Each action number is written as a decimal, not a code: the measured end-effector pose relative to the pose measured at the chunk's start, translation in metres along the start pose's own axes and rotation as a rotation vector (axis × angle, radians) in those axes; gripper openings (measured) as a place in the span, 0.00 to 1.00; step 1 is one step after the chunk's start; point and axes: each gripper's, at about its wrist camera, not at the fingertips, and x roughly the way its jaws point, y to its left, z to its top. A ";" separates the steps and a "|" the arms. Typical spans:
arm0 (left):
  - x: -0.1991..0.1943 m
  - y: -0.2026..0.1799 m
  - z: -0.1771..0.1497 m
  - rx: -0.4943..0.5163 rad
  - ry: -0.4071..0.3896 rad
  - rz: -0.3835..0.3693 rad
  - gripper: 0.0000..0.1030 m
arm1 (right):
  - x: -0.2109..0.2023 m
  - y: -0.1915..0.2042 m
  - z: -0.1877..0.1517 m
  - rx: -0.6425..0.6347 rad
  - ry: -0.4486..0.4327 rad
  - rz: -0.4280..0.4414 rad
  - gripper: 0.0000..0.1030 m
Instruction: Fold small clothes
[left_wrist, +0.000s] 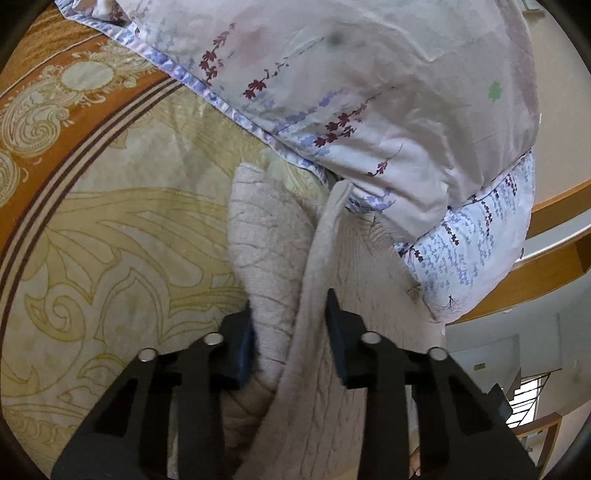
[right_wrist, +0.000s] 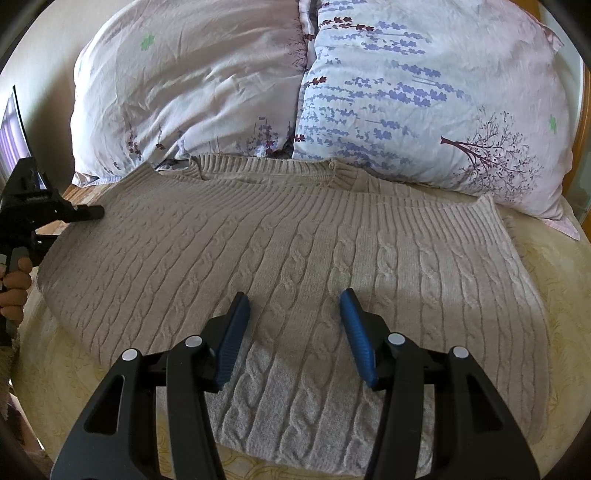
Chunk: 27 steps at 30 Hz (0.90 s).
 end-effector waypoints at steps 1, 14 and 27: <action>0.000 0.001 0.000 -0.010 0.000 -0.003 0.27 | 0.000 0.000 0.000 0.001 0.000 0.001 0.53; -0.018 -0.046 -0.006 -0.024 -0.043 -0.172 0.18 | -0.019 -0.022 -0.002 0.133 -0.031 0.150 0.62; 0.031 -0.170 -0.041 0.096 0.027 -0.336 0.16 | -0.069 -0.101 -0.023 0.344 -0.132 0.183 0.76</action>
